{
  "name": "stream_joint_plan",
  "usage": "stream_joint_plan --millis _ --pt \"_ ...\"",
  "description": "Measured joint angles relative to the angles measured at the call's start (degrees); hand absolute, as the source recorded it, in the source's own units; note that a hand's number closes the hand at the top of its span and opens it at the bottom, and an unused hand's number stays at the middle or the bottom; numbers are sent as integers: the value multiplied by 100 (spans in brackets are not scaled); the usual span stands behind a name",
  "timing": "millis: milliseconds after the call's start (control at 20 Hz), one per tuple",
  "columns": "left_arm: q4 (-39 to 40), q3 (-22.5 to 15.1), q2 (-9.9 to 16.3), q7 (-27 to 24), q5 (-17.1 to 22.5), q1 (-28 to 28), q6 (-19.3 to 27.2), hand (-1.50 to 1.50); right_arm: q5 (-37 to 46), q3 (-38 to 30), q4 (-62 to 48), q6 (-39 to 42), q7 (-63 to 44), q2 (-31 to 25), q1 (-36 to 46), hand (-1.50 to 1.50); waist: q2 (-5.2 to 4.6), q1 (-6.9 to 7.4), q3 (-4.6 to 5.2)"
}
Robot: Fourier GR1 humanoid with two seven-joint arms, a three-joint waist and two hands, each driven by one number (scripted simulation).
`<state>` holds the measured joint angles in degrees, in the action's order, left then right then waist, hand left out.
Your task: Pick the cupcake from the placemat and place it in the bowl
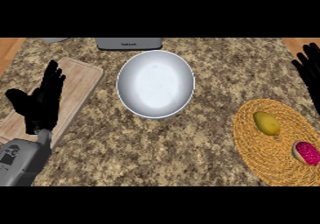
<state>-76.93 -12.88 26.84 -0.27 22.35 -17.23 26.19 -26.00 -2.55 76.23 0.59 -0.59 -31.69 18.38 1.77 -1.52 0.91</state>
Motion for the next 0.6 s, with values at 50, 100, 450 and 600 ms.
stream_joint_plan --millis 50,100,450,600 --pt "-91 -47 -57 -30 -43 51 -1 0 19 -10 80 56 37 -23 -145 150 -32 22 -19" --pt "-186 -75 -76 -32 -51 92 -33 0 78 39 204 147 75 -69 -363 150 -56 31 -34" --pt "-456 -471 -259 -186 -186 399 -259 0 1338 262 547 -11 623 -719 -1599 -150 -90 -150 -58" --pt "-575 -592 -343 -189 -200 537 -279 0 1304 -66 627 -638 1479 -127 -2174 -150 -89 -210 -89"
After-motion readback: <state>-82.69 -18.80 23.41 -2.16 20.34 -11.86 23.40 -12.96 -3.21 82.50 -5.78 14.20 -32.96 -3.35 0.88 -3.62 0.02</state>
